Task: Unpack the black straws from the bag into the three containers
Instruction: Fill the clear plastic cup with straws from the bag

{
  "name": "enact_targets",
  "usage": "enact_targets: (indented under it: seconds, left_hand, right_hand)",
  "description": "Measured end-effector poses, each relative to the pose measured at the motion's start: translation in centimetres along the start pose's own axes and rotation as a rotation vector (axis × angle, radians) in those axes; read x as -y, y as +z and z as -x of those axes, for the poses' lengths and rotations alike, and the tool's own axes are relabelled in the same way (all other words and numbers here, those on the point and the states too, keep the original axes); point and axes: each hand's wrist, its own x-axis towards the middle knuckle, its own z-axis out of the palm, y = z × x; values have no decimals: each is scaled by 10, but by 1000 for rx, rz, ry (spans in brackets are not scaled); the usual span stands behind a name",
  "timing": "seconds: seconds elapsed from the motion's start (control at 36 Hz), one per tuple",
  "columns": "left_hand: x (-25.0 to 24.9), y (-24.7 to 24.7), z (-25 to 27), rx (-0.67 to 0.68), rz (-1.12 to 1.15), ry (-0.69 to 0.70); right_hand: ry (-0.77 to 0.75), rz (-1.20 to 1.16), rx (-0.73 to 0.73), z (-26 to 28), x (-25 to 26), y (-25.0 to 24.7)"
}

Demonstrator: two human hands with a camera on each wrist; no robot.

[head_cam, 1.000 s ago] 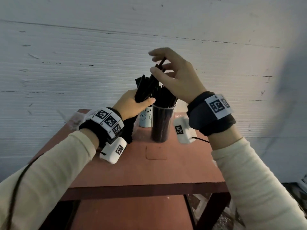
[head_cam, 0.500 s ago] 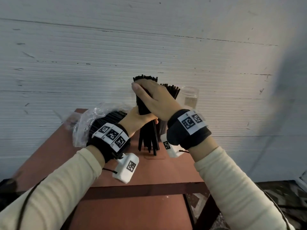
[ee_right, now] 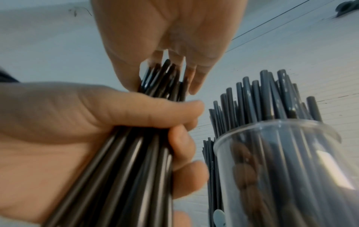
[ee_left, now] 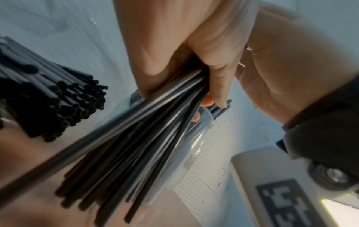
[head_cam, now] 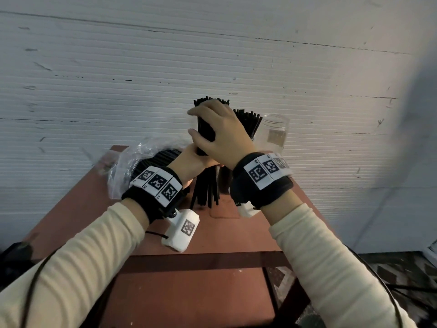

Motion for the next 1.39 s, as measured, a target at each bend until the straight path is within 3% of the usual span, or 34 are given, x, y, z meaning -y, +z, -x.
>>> enact_targets:
  seconds: [0.06, 0.17, 0.33, 0.42, 0.58, 0.83, 0.92, 1.08, 1.19, 1.28, 1.39]
  left_hand:
    - [-1, 0, 2, 23, 31, 7]
    - [1, -3, 7, 126, 48, -107]
    - [3, -5, 12, 149, 108, -152]
    - [5, -7, 10, 160, 112, -172]
    - [15, -5, 11, 276, 34, -281]
    - [7, -5, 15, 201, -2, -130]
    - [-8, -11, 20, 247, 51, -42]
    - [-26, -17, 30, 448, -64, 58]
    - [-26, -12, 36, 499, -88, 61]
    - [-25, -6, 39, 521, -38, 35]
    - [-20, 0, 31, 412, 43, 21]
  right_hand:
    - [19, -8, 19, -1, 1, -1]
    - [29, -50, 100, 2, 0, 2]
    - [27, -93, 26, 3, -1, 5]
    - [45, -86, 57, 3, 0, 3]
    - [59, -96, 66, 5, 2, 1]
    - [111, -159, -8, 7, 9, -21]
    - [184, -143, -22, 9, 9, -33]
    - [252, -352, 290, 13, 8, -44]
    - [290, -464, 465, 20, 9, -40]
    - [279, -482, 438, 23, 9, -36]
    - [258, -447, 338, 17, 5, -42]
